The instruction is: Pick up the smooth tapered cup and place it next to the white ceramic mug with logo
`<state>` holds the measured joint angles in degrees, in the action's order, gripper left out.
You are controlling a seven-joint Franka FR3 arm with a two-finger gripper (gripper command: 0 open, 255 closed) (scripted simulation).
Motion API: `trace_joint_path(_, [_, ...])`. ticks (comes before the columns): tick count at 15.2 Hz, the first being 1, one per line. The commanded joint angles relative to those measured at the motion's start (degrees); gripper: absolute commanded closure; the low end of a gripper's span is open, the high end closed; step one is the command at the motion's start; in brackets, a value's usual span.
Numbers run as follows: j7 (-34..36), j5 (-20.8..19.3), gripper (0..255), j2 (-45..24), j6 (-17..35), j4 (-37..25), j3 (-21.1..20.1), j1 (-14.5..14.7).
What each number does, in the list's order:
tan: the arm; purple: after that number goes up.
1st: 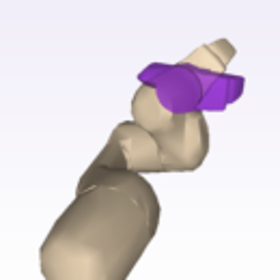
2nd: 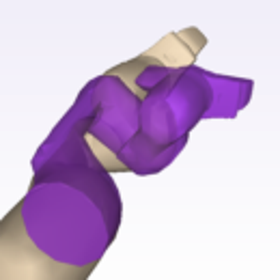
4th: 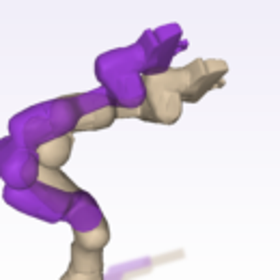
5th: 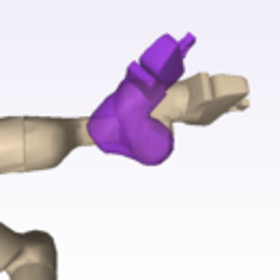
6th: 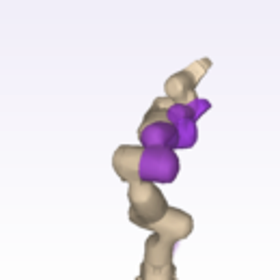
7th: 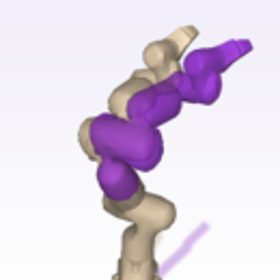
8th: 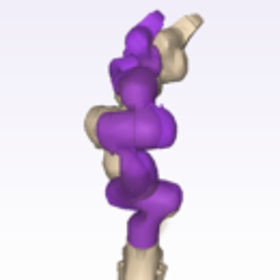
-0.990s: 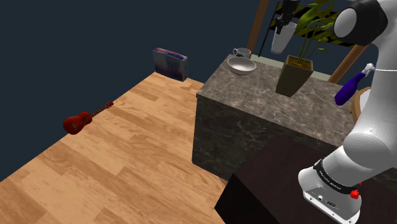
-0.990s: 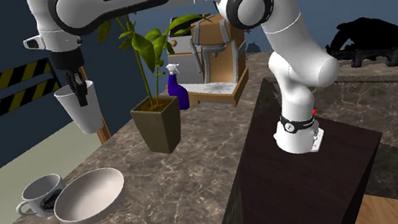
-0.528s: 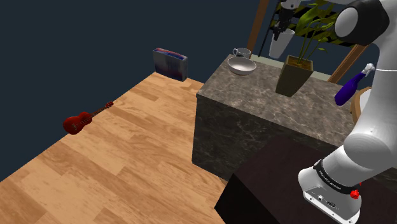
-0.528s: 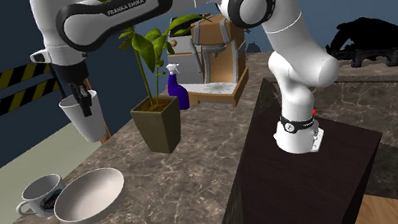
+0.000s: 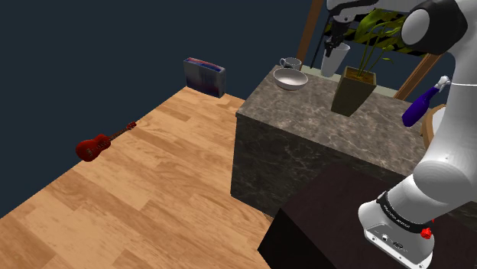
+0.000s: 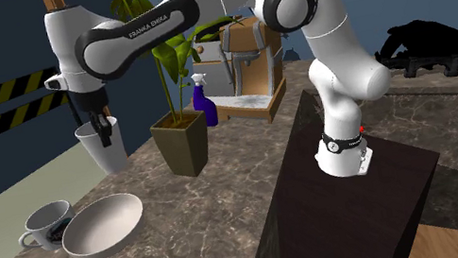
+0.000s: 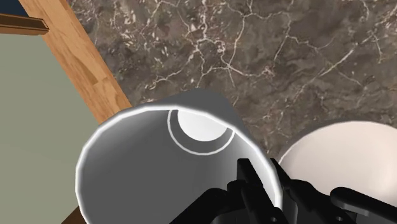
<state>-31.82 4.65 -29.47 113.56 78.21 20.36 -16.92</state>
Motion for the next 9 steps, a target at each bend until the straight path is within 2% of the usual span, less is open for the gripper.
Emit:
trace_joint_path(1, [0.0, 0.1, 255, -0.2, 1.5, 1.2, -0.1, 0.0])
trace_joint_path(9, [0.0, 0.5, 255, -1.6, 6.9, 5.4, -0.4, 0.1])
